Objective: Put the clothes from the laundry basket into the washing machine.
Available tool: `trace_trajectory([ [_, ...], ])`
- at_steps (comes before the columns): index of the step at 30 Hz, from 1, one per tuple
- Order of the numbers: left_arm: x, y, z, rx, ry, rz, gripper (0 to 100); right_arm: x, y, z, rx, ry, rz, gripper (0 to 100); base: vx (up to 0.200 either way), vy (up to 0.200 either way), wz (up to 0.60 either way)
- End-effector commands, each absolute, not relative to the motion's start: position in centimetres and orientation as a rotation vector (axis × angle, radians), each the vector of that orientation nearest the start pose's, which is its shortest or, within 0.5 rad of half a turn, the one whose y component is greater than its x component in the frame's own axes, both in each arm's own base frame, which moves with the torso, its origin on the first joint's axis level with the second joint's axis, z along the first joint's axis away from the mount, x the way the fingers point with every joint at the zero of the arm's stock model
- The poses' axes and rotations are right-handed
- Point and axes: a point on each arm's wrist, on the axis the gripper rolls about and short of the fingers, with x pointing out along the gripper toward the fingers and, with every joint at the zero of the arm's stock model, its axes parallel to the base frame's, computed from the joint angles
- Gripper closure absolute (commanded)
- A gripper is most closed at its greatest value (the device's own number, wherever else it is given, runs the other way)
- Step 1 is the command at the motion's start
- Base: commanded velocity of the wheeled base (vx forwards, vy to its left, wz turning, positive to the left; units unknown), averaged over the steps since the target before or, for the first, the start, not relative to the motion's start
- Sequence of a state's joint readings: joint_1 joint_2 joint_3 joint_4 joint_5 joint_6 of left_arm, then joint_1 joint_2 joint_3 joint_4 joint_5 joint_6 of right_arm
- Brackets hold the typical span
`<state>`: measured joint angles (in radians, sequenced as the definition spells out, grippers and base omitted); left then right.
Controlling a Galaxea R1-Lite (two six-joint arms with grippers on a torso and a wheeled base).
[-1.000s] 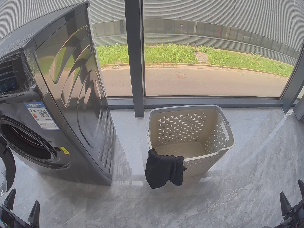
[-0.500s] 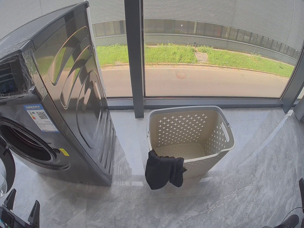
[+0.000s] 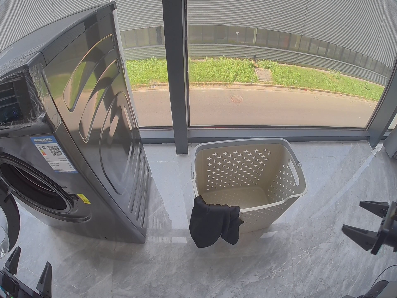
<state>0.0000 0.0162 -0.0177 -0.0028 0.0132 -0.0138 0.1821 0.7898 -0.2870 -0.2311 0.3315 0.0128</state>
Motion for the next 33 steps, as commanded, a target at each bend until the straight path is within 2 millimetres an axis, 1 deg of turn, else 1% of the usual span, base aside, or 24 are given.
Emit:
trace_trajectory([
  [1,-2.3,0.0,7.7,-0.015,-0.006,0.014,0,14.5,6.5,13.1,-0.01,0.547,0.633,0,0.0,0.0,0.0],
  [3,-2.3,0.0,7.7,-0.015,-0.006,0.014,0,14.7,7.0,12.8,-0.01,0.563,0.648,0,0.0,0.0,0.0],
  [6,-2.3,0.0,7.7,-0.015,-0.006,0.014,0,15.0,7.4,12.3,-0.006,0.594,0.66,0,0.2,0.0,0.0],
  [13,-2.3,0.0,7.7,-0.017,-0.006,0.014,0,16.3,8.0,12.2,0.036,0.619,0.643,0,0.0,0.0,0.0],
  [18,-2.3,0.0,7.7,-0.018,-0.006,0.014,0,17.6,8.7,10.5,0.029,0.691,0.627,0,0.0,0.0,0.0],
  [19,-2.3,0.0,7.7,-0.018,-0.006,0.014,0,18.0,9.2,10.1,0.022,0.697,0.63,0,0.0,0.0,0.0],
  [27,-2.3,0.0,7.7,-0.02,-0.006,0.014,0,20.2,11.4,8.4,-0.001,0.641,0.631,0,0.0,0.0,0.0],
  [29,-2.3,0.0,7.7,-0.02,-0.006,0.014,0,21.0,12.1,7.2,-0.017,0.652,0.61,0,0.0,0.0,0.0],
  [33,-2.3,0.0,7.7,-0.02,-0.006,0.014,0,22.2,12.9,5.7,-0.023,0.639,0.605,0,0.0,0.0,0.0],
])
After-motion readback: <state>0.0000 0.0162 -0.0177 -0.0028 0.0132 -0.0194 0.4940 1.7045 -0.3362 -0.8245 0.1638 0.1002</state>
